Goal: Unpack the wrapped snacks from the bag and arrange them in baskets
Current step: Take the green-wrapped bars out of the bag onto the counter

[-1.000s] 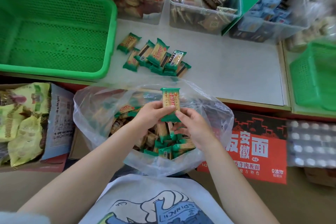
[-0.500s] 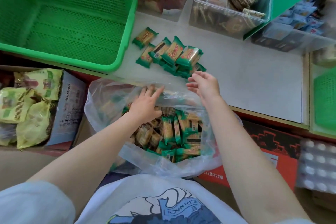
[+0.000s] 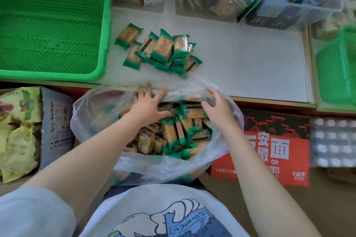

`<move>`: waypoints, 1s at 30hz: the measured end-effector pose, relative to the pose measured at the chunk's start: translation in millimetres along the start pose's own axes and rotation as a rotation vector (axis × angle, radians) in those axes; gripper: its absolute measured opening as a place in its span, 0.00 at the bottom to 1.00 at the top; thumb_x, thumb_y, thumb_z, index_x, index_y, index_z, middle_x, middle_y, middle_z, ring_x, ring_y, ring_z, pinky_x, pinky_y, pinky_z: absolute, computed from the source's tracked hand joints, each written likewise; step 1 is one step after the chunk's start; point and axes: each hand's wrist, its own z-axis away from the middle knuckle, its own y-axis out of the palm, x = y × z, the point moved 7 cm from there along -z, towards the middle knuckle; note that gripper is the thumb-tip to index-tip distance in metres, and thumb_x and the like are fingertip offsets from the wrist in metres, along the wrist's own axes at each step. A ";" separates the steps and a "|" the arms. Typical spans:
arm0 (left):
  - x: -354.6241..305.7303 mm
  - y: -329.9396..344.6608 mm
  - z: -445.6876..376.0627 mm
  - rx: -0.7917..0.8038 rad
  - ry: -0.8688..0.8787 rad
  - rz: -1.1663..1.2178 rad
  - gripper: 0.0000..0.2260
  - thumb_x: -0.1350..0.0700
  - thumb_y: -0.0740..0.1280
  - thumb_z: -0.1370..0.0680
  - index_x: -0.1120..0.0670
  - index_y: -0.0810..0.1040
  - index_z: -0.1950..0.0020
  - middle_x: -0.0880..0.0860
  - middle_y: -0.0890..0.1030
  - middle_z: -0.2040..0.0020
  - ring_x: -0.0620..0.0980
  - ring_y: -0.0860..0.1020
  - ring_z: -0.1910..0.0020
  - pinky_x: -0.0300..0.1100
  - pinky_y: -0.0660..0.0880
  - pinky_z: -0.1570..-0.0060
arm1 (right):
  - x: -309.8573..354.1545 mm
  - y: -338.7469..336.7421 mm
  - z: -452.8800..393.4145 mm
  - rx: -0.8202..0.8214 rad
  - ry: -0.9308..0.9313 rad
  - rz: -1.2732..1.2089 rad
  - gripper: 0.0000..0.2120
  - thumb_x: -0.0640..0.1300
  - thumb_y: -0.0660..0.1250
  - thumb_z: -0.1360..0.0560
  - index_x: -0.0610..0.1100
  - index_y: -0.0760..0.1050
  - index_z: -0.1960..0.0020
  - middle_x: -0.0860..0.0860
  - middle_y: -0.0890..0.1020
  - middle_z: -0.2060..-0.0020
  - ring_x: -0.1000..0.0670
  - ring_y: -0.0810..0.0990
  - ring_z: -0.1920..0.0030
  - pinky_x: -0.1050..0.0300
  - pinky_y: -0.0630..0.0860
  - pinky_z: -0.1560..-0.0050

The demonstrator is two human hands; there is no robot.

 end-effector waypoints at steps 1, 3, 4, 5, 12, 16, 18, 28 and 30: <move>0.5 -0.9 -1.8 0.007 -0.003 -0.004 0.39 0.31 0.60 0.23 0.36 0.41 0.20 0.61 0.39 0.19 0.68 0.38 0.22 0.64 0.45 0.24 | 0.8 2.8 -3.9 0.024 -0.017 -0.009 0.27 0.47 0.63 0.20 0.57 0.61 0.23 0.54 0.69 0.26 0.49 0.69 0.29 0.52 0.70 0.35; 1.3 -1.6 -4.6 0.014 -0.013 -0.013 0.40 0.32 0.61 0.22 0.38 0.40 0.20 0.61 0.40 0.19 0.68 0.39 0.22 0.64 0.46 0.24 | -1.3 9.3 -9.0 0.061 -0.017 -0.056 0.29 0.43 0.64 0.19 0.55 0.59 0.22 0.52 0.68 0.25 0.48 0.70 0.30 0.57 0.70 0.39; 0.7 -2.1 -4.3 0.012 -0.015 -0.013 0.41 0.33 0.62 0.22 0.38 0.39 0.20 0.62 0.40 0.19 0.68 0.39 0.21 0.64 0.47 0.24 | -3.5 11.1 -10.2 0.061 -0.012 -0.055 0.28 0.41 0.64 0.20 0.54 0.60 0.23 0.51 0.70 0.27 0.48 0.73 0.35 0.59 0.71 0.43; -1.4 -3.2 -2.7 -0.002 -0.010 -0.009 0.41 0.34 0.63 0.22 0.39 0.37 0.20 0.62 0.40 0.19 0.68 0.40 0.21 0.64 0.48 0.24 | -5.4 12.6 -10.9 0.053 -0.010 -0.035 0.26 0.40 0.64 0.20 0.53 0.62 0.25 0.50 0.72 0.30 0.48 0.76 0.41 0.60 0.72 0.50; -43.2 3.5 27.0 -0.173 0.348 -0.243 0.34 0.43 0.64 0.21 0.34 0.47 0.20 0.57 0.40 0.18 0.65 0.41 0.21 0.69 0.52 0.26 | 2.1 25.0 -11.2 0.049 -0.139 0.049 0.13 0.41 0.68 0.23 0.52 0.74 0.41 0.49 0.71 0.34 0.47 0.70 0.33 0.57 0.67 0.38; -33.5 5.9 19.8 -0.134 0.261 -0.267 0.33 0.43 0.62 0.20 0.39 0.50 0.19 0.56 0.39 0.18 0.64 0.39 0.20 0.68 0.50 0.25 | 3.0 25.5 -12.6 0.058 -0.104 0.041 0.10 0.43 0.68 0.22 0.53 0.78 0.43 0.47 0.66 0.29 0.44 0.66 0.28 0.52 0.64 0.30; -32.9 0.0 17.4 -0.155 0.259 -0.259 0.33 0.43 0.61 0.19 0.40 0.48 0.19 0.54 0.40 0.18 0.62 0.41 0.20 0.66 0.51 0.25 | 2.3 24.8 -11.1 0.067 -0.096 0.043 0.13 0.44 0.68 0.22 0.54 0.79 0.39 0.46 0.64 0.27 0.44 0.63 0.26 0.49 0.64 0.27; -22.6 -10.8 5.5 -0.140 0.115 -0.056 0.38 0.41 0.63 0.21 0.40 0.42 0.19 0.52 0.47 0.17 0.60 0.48 0.19 0.63 0.52 0.24 | -0.4 37.6 -24.3 0.026 -0.081 0.255 0.19 0.50 0.70 0.23 0.60 0.75 0.32 0.43 0.61 0.25 0.41 0.57 0.24 0.43 0.58 0.23; -21.0 -6.7 0.9 -0.097 0.106 -0.060 0.37 0.39 0.62 0.21 0.40 0.44 0.18 0.52 0.48 0.17 0.60 0.47 0.19 0.63 0.51 0.24 | 2.2 39.2 -30.0 -0.031 -0.060 0.306 0.16 0.51 0.70 0.22 0.59 0.77 0.35 0.43 0.64 0.27 0.41 0.59 0.27 0.43 0.62 0.26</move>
